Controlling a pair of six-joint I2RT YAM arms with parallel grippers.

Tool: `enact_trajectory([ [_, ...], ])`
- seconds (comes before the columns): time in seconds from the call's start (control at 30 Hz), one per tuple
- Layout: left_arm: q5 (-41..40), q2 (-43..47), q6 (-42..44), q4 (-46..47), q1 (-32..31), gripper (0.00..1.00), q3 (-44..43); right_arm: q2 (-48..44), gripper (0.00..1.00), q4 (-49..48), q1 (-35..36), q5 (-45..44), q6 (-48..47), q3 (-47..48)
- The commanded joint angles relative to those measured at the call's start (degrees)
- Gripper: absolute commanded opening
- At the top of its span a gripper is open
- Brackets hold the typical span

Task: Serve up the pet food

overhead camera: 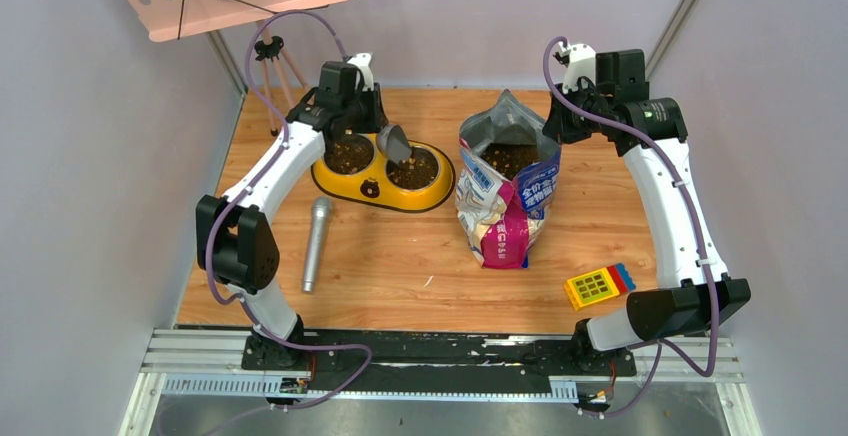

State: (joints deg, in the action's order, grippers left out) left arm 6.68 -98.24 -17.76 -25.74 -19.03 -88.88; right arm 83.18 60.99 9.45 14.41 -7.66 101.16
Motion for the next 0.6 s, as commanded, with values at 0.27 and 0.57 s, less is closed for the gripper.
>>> enact_trajectory([
  [0.27, 0.0, -0.9, -1.6, 2.0, -1.9, 0.00, -2.8, -1.7, 0.00, -4.1, 0.0, -0.2, -0.6, 0.8],
  [0.57, -1.1, -1.9, -0.6, 1.7, -1.9, 0.00, -1.9, -2.0, 0.00, -4.3, 0.0, -0.3, -0.8, 0.4],
])
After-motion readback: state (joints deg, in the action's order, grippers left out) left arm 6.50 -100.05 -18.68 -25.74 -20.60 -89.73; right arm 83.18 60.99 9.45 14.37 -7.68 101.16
